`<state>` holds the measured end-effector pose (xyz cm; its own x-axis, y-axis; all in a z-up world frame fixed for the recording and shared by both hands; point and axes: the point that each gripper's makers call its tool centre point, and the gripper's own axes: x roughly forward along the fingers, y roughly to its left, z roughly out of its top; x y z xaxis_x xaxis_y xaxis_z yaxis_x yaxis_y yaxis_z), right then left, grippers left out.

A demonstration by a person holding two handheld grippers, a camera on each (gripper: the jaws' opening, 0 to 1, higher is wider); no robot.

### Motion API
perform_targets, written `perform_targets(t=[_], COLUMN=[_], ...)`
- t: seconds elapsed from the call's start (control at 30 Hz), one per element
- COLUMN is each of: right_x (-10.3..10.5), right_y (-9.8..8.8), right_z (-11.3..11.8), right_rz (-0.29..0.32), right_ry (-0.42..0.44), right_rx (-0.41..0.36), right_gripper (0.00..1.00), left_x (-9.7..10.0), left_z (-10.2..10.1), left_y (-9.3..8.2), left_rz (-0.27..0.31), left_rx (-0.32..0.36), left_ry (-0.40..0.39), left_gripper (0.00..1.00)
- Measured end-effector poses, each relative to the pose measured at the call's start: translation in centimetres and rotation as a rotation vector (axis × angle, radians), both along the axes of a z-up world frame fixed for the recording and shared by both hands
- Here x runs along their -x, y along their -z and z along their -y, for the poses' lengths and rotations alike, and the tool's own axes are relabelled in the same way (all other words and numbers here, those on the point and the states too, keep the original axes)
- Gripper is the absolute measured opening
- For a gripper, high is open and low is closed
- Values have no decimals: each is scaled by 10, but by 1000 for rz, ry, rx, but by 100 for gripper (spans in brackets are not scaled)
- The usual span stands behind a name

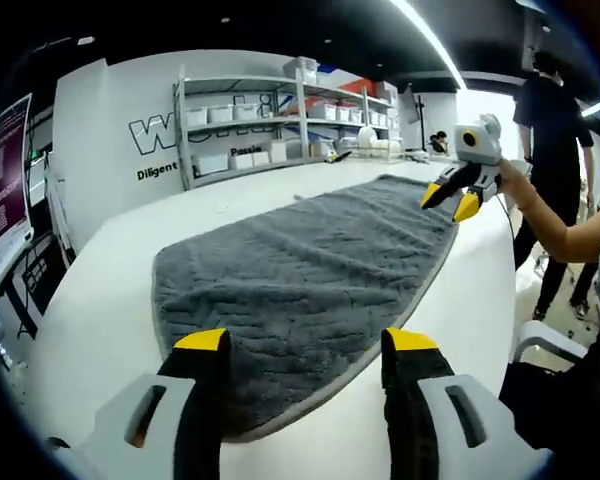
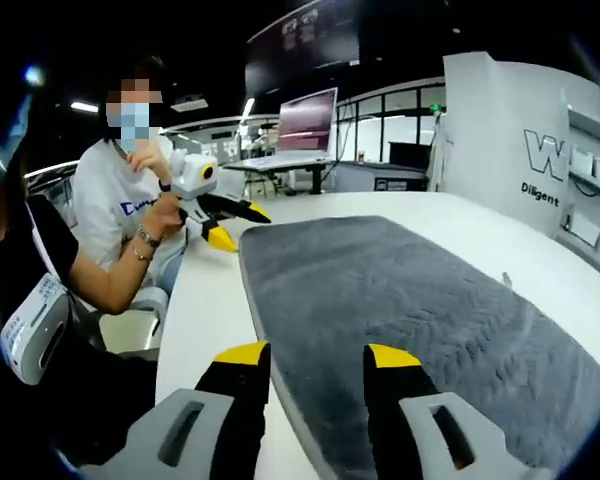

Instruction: Open the folded towel by lifting each exposed corner and separating the folded layers until the towel lies flat within the target outline without major curled edges

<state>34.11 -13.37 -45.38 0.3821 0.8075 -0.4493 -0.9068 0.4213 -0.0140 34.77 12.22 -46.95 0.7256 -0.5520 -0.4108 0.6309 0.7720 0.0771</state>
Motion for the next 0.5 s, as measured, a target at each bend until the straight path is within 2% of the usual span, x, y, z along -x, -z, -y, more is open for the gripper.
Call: perform_targets(t=[0.07, 0.17, 0.3, 0.43, 0.5], right_x=[-5, -8, -14, -18, -18], right_y=[0, 1, 4, 8, 8], right_z=[14, 31, 63, 93, 106], right_rz=[20, 16, -4, -19, -24], right_ry=[36, 78, 164, 239, 270], right_rx=[17, 21, 29, 55, 62], right_gripper=[45, 57, 70, 80, 85], left_x=[0, -2, -2, -1, 0], left_z=[-1, -2, -6, -6, -6], left_y=[-1, -2, -2, -6, -7], left_rz=[-3, 2, 19, 21, 24], left_rx=[11, 25, -10, 20, 24], left_ry=[-5, -18, -34, -40, -40], left_gripper=[73, 81, 83, 95, 97])
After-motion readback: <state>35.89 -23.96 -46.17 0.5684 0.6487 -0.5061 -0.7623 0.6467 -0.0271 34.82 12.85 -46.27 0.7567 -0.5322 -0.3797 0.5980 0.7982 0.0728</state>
